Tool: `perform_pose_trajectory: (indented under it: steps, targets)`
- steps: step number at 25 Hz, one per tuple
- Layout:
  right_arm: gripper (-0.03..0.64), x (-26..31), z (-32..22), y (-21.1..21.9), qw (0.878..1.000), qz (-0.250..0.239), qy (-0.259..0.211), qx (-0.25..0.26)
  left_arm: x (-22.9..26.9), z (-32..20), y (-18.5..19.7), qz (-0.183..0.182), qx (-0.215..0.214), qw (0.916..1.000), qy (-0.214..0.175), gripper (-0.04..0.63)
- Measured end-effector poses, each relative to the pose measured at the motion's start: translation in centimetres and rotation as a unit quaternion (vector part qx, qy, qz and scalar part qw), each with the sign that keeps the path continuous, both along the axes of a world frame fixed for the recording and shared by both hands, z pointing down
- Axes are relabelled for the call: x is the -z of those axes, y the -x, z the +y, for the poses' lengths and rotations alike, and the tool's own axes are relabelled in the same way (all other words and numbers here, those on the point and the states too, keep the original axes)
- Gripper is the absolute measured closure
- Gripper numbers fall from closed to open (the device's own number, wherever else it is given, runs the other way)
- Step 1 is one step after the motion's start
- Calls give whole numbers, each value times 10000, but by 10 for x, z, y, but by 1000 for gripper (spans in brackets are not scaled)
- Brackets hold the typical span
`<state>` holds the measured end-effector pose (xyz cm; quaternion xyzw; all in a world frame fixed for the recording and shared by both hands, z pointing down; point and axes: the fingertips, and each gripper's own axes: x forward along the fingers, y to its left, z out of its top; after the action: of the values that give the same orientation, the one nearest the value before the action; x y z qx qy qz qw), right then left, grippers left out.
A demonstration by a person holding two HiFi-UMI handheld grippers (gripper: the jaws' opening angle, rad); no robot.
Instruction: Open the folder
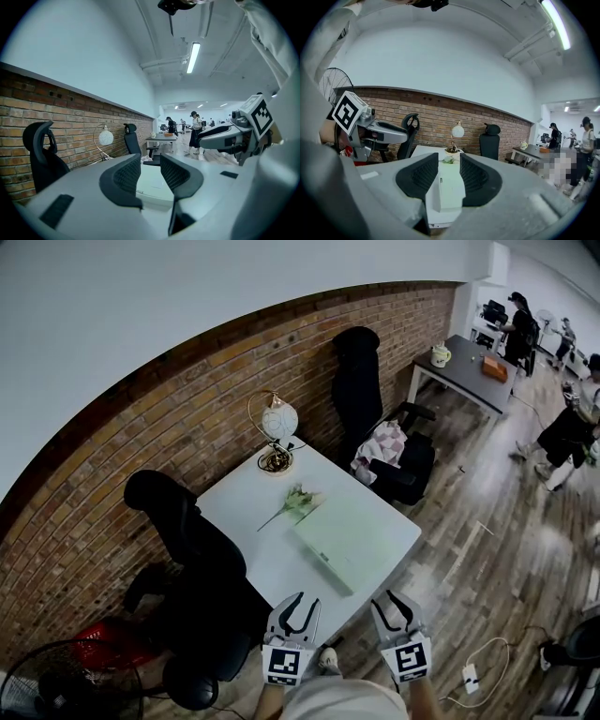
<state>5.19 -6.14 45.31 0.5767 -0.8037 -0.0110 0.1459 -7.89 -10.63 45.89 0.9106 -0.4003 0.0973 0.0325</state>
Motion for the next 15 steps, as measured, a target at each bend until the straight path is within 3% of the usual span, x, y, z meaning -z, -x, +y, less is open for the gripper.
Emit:
perform_pose_trajectory:
  steps: [7,10,15]
  targets:
    - [489,-4,-21,0,9994,-66,233,-263,-8,-25,-4,74,-144,9998,98,470]
    - [489,-8,-28,-1,9996,120,161,-211,-14,-34,-6,113,-241,9996,79,471]
    - [489,-14,-32,-7,9992,213,253,-228,-29,-39,-14,97,-281,9989,353,474]
